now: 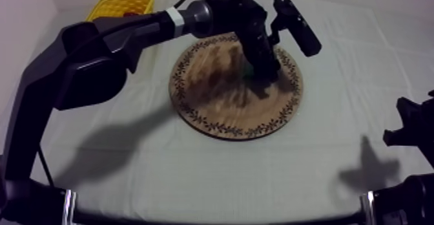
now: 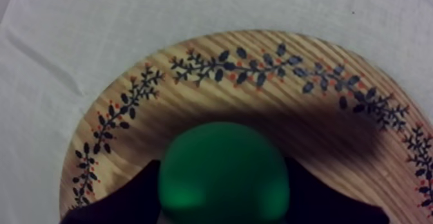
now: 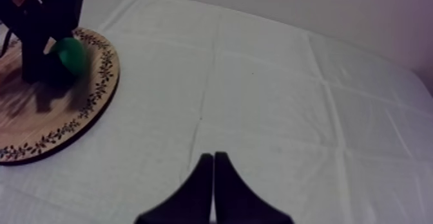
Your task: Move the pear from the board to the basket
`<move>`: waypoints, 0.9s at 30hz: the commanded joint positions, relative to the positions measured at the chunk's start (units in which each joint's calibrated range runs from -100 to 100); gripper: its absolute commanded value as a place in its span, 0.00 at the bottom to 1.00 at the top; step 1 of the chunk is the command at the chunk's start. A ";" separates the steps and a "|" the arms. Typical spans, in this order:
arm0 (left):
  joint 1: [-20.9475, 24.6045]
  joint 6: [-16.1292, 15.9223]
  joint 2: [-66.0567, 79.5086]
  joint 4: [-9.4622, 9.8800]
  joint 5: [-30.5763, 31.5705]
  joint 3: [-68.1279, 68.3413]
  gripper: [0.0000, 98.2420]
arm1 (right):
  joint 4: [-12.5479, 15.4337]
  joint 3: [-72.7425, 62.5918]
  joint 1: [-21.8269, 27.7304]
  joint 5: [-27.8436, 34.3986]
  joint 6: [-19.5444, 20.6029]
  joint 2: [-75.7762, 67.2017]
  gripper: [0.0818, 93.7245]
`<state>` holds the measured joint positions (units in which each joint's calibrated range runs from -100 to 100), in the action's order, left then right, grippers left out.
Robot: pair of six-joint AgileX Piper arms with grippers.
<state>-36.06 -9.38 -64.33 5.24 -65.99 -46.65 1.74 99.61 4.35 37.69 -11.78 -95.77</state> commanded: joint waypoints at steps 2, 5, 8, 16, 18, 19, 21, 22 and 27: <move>0.14 0.21 -0.24 -0.07 -0.23 -0.63 0.53 | -0.01 0.05 0.01 0.05 -0.01 0.01 0.00; 0.24 0.57 0.30 -0.09 -0.66 -0.72 0.51 | -0.01 0.05 0.01 0.05 -0.01 0.01 0.00; 0.36 0.93 2.14 -0.34 -1.84 -0.34 0.52 | -0.01 0.05 0.01 0.05 -0.01 0.01 0.00; 1.98 0.86 13.97 -3.72 -5.12 4.61 0.55 | -0.01 0.05 0.01 0.05 -0.01 0.01 0.00; 2.50 1.02 18.07 -4.36 -6.46 6.91 0.56 | -0.01 0.05 0.01 0.05 -0.01 0.01 0.00; 2.81 1.13 20.20 -4.59 -7.05 8.36 0.56 | -0.01 0.05 0.01 0.05 -0.01 0.01 0.00; 3.66 1.26 24.62 -5.13 -8.22 11.77 0.56 | -0.01 0.05 0.01 0.05 -0.01 0.01 0.00; 4.18 1.26 26.88 -5.43 -8.79 13.73 0.56 | -0.01 0.05 0.01 0.05 -0.01 0.01 0.00; 7.47 1.38 38.05 -5.85 -11.57 24.26 0.55 | -0.01 0.05 0.01 0.05 -0.01 0.01 0.00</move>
<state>-29.80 -8.05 -33.06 -0.67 -77.29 -27.84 1.74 99.61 4.35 37.76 -11.78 -95.77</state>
